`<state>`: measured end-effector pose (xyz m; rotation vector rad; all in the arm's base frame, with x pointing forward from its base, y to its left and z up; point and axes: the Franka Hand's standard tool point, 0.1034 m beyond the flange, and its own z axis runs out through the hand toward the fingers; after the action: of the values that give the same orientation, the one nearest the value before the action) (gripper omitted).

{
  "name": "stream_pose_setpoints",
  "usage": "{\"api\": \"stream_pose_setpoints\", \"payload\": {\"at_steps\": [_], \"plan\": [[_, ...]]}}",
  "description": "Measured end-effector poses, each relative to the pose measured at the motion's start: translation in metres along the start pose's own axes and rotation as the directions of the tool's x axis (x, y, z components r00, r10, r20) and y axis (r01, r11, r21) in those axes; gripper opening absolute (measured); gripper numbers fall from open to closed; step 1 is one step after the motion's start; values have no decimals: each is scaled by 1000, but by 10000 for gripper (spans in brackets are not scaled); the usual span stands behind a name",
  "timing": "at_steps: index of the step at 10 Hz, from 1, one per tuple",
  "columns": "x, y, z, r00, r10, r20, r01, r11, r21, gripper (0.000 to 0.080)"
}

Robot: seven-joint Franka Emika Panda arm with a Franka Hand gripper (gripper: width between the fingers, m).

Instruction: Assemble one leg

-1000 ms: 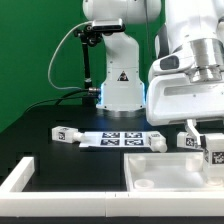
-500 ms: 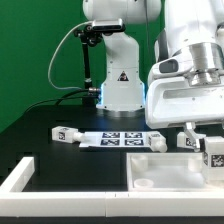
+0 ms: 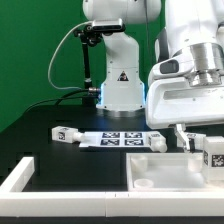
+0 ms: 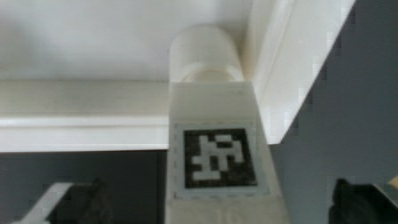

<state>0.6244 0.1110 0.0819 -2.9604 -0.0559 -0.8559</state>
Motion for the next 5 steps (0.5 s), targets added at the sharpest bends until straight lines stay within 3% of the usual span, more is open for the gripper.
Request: {"api": "stream_pose_setpoints", "payload": {"at_steps": [3,5], "plan": [[13,-8,0,971,60,232,-66,998,16,647],[14,-1,2,905,106,412,-117,993,3,649]]}}
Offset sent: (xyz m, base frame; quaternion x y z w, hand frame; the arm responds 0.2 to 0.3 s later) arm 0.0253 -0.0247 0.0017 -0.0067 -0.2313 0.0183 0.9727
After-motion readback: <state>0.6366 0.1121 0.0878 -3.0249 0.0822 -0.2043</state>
